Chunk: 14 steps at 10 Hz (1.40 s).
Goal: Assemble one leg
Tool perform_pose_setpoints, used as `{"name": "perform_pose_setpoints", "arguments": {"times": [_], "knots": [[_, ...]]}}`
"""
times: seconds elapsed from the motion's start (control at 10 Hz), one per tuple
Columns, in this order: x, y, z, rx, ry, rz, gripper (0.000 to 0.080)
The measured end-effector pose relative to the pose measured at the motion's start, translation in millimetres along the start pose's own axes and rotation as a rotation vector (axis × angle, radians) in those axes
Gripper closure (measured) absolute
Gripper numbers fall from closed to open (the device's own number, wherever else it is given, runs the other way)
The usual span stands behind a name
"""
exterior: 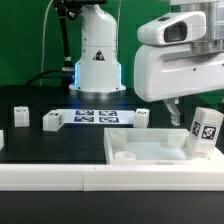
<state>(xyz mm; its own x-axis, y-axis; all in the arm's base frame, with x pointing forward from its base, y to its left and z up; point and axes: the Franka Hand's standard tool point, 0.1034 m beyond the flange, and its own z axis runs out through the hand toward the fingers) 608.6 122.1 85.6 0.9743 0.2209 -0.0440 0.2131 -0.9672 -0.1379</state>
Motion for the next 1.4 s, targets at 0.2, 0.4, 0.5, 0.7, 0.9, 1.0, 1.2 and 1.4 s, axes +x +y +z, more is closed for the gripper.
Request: {"name": "perform_pose_setpoints", "arguments": {"times": [0.2,0.4,0.5,0.7,0.9,1.0,1.2,1.4], "knots": [[3.5,0.7,0.0,0.001,0.0,0.001,0.015],[3.4,0.7,0.1,0.001,0.0,0.001,0.0411],[3.4,3.0,-0.1,-0.001,0.001,0.003,0.0495],[3.2,5.8,-0.2,-0.003,0.001,0.007,0.0496],[3.1,7.4,-0.3,-0.004,0.001,0.03,0.0498],[2.6,8.0,0.0,-0.004,0.0,0.052,0.0498],[2.2,7.5,0.5,-0.002,0.0,0.245,0.0503],[2.5,4.8,1.9,-0.003,-0.001,0.451,0.0503]]}}
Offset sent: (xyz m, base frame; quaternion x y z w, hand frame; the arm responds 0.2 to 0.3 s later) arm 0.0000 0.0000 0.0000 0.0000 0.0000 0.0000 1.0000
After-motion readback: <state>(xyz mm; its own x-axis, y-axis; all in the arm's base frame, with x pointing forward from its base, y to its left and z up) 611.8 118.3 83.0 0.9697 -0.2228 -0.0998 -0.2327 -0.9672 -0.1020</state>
